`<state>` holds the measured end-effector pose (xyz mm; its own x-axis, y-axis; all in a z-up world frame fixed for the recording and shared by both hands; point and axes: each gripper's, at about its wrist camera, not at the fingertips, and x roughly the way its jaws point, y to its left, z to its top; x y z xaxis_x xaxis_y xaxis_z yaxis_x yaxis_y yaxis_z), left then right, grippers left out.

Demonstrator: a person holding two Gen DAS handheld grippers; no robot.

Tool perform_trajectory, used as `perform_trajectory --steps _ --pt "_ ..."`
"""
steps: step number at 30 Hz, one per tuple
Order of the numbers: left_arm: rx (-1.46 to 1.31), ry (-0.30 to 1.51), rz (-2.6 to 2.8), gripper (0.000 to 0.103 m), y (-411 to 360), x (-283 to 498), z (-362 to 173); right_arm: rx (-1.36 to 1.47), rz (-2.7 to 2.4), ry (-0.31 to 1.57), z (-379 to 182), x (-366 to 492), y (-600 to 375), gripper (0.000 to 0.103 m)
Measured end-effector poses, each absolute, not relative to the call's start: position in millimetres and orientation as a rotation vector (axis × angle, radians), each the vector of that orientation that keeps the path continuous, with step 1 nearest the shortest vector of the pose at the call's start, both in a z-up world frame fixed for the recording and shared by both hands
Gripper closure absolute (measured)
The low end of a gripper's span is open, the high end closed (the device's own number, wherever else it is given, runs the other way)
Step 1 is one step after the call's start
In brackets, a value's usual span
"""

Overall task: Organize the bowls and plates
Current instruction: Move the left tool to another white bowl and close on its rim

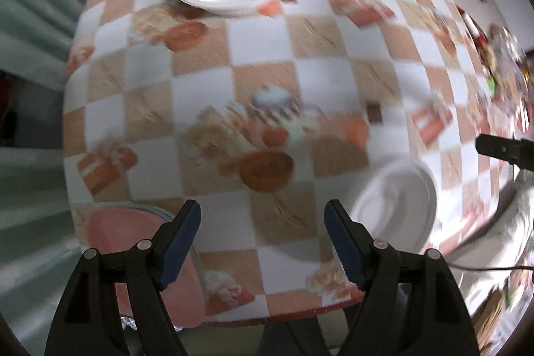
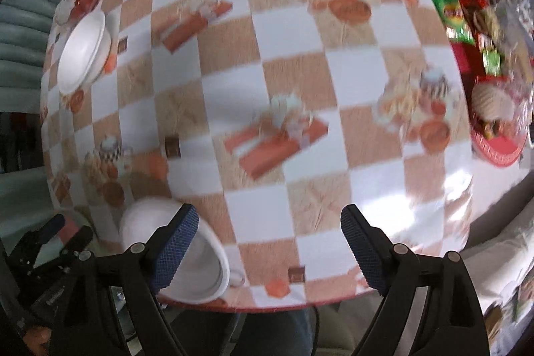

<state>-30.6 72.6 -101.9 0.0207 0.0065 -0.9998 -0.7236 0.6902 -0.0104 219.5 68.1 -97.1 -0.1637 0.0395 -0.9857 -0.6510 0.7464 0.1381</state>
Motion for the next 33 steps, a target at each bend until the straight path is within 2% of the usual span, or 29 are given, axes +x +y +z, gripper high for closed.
perform_trajectory --steps 15,33 --pt "-0.700 1.334 0.824 0.023 153 -3 -90 -0.565 0.809 1.484 -75 249 166 0.015" --pt "-0.716 1.304 0.933 0.023 252 18 -115 -0.604 0.937 1.517 -113 225 294 0.015"
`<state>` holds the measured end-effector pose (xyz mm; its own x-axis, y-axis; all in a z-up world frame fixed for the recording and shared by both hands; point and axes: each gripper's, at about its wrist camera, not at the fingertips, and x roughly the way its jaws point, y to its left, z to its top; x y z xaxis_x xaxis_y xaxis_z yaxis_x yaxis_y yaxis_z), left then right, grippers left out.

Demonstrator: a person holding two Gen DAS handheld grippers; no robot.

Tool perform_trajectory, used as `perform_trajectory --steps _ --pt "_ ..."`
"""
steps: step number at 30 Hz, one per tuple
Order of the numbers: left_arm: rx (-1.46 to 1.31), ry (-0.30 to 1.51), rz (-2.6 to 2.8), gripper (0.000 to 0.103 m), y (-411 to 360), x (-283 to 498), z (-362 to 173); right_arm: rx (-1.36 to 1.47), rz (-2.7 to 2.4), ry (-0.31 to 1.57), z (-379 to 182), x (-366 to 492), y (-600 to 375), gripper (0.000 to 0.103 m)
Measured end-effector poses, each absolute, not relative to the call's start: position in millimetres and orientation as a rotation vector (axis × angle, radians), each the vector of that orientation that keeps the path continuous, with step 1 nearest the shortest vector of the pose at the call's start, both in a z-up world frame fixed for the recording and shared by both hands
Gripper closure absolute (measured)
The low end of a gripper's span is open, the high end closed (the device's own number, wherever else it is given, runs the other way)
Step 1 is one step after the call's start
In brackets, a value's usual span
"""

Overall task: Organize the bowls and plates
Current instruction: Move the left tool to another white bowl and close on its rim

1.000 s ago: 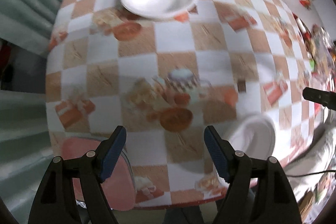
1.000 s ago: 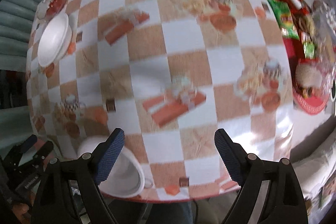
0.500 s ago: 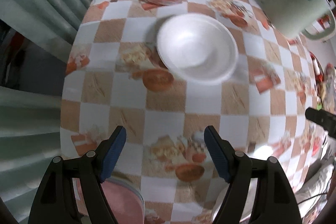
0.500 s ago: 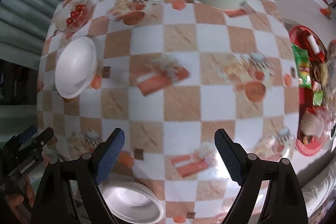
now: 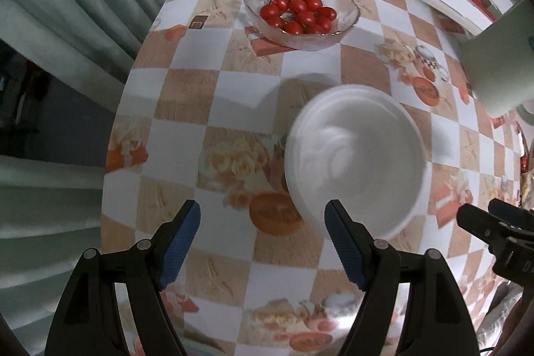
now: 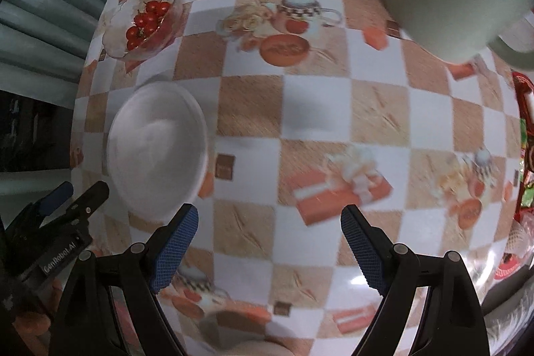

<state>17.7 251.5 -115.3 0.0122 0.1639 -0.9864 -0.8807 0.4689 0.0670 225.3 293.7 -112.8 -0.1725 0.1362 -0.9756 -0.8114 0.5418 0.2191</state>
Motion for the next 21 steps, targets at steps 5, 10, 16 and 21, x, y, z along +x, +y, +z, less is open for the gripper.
perform_trajectory --steps 5,10,16,21 --pt "-0.700 1.316 0.936 0.023 262 24 -124 -0.619 0.931 1.542 -130 222 311 0.015" --pt "-0.671 1.337 0.935 0.023 270 35 -136 -0.620 0.920 1.549 -143 221 322 0.015" --pt "-0.660 1.349 0.927 0.023 280 46 -153 -0.645 0.922 1.546 -156 213 338 0.015" --pt "-0.670 1.375 0.918 0.023 287 47 -169 -0.674 0.928 1.545 -172 206 345 0.015"
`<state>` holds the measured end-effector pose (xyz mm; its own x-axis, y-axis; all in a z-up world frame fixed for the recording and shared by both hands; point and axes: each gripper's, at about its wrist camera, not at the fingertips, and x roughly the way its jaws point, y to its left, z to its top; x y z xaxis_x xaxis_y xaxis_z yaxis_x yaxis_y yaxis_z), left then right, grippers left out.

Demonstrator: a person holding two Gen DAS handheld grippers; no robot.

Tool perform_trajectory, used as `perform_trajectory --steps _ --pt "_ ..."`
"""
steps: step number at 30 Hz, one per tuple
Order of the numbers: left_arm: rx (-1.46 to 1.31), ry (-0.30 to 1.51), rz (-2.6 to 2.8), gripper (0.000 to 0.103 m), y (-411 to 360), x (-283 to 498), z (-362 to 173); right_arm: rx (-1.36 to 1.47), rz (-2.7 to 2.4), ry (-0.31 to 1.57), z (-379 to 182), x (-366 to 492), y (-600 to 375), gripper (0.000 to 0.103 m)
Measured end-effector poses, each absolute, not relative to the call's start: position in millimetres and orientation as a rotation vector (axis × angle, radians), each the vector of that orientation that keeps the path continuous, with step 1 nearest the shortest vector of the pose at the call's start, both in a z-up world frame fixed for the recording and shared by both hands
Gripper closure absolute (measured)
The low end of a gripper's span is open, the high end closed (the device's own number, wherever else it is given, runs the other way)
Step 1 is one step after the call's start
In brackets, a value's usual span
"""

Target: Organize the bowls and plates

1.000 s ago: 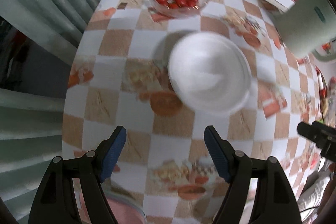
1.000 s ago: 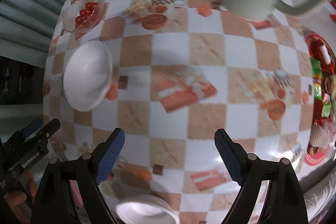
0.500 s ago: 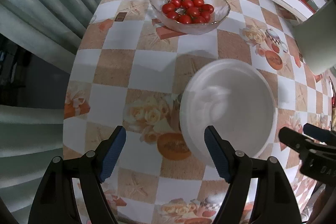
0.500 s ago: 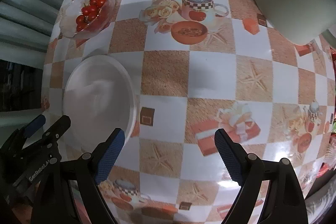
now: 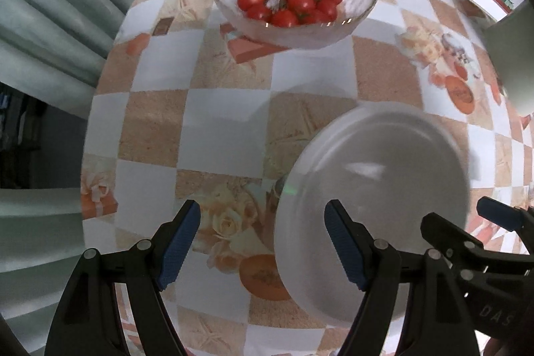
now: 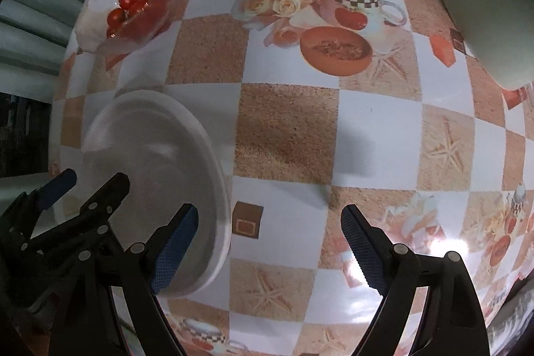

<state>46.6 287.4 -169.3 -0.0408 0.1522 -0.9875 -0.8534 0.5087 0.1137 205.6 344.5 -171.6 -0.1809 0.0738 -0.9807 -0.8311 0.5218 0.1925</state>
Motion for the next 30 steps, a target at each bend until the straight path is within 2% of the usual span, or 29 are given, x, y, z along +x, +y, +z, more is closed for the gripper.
perform_trajectory --steps 7,9,10,12,14,15,16,17,20,30 --pt "-0.677 1.375 0.911 0.023 291 43 -180 -0.676 0.943 1.533 -178 201 346 0.015" --pt "-0.675 1.374 0.895 0.028 295 45 -181 -0.675 0.945 1.529 -178 201 346 0.016" --pt "-0.678 1.370 0.884 0.034 295 46 -180 -0.678 0.947 1.524 -178 201 344 0.019" --pt "-0.680 1.368 0.860 0.045 294 51 -178 -0.693 0.958 1.505 -175 197 350 0.031" --pt "-0.676 1.370 0.818 0.067 290 61 -176 -0.698 0.982 1.493 -171 193 350 0.054" --pt "-0.675 1.371 0.801 0.071 286 67 -175 -0.694 1.005 1.504 -170 190 352 0.063" --pt "-0.663 1.374 0.796 0.073 285 70 -174 -0.693 1.020 1.519 -171 187 352 0.075" --pt "-0.654 1.377 0.790 0.073 284 73 -174 -0.687 1.028 1.533 -171 186 352 0.082" --pt "-0.653 1.372 0.769 0.075 282 73 -174 -0.658 1.028 1.554 -173 182 352 0.086" --pt "-0.650 1.385 0.727 0.076 235 67 -175 -0.679 1.019 1.612 -180 186 321 0.086"
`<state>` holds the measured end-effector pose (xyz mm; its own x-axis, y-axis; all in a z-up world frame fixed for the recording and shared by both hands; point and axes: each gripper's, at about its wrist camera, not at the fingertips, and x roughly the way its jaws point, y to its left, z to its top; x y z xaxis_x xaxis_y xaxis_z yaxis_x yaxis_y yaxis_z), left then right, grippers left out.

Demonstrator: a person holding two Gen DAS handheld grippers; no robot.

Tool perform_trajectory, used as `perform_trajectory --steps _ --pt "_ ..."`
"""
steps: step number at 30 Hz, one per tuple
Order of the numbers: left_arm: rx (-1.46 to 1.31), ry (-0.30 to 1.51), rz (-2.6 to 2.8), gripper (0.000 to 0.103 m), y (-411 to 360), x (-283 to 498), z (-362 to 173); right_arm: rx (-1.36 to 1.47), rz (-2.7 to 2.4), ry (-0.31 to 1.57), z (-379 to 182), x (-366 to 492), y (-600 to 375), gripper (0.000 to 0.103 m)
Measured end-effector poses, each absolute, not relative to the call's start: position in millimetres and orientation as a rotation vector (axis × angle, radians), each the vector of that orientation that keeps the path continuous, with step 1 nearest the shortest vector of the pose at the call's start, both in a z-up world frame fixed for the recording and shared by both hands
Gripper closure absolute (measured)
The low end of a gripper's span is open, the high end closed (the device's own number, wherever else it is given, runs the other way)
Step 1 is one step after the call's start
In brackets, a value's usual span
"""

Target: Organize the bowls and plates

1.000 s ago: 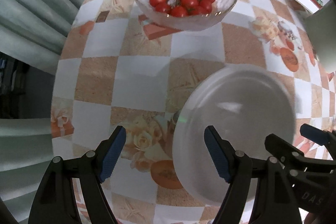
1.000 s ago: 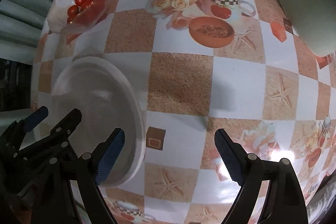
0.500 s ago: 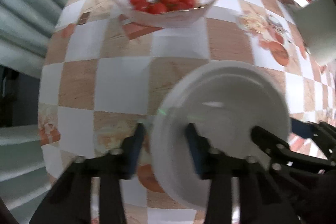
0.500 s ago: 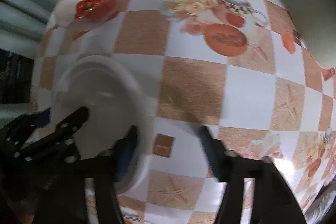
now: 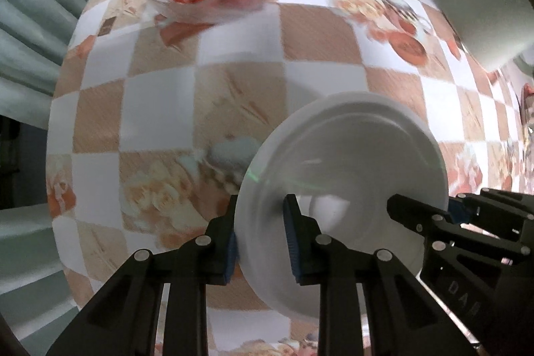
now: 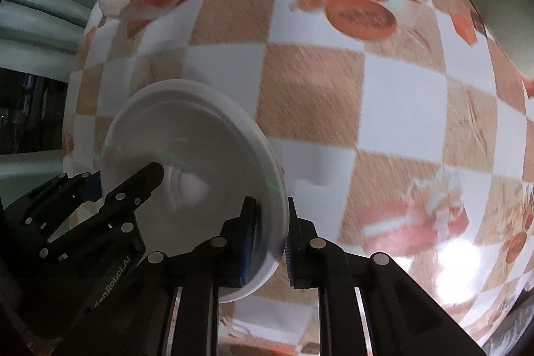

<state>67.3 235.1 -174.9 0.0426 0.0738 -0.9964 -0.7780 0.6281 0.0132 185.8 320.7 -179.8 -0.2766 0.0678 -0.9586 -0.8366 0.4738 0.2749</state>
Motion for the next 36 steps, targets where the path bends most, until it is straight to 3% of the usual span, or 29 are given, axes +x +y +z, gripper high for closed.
perform_trajectory --steps 18,26,36 --pt "-0.640 1.414 0.613 0.077 101 53 -184 -0.606 0.923 1.770 -189 165 196 0.086" --pt "-0.652 1.432 0.614 0.078 115 58 -185 -0.566 0.890 1.791 -186 169 185 0.086" --pt "-0.585 1.402 0.611 0.078 115 60 -146 -0.529 0.893 1.756 -162 194 170 0.086"
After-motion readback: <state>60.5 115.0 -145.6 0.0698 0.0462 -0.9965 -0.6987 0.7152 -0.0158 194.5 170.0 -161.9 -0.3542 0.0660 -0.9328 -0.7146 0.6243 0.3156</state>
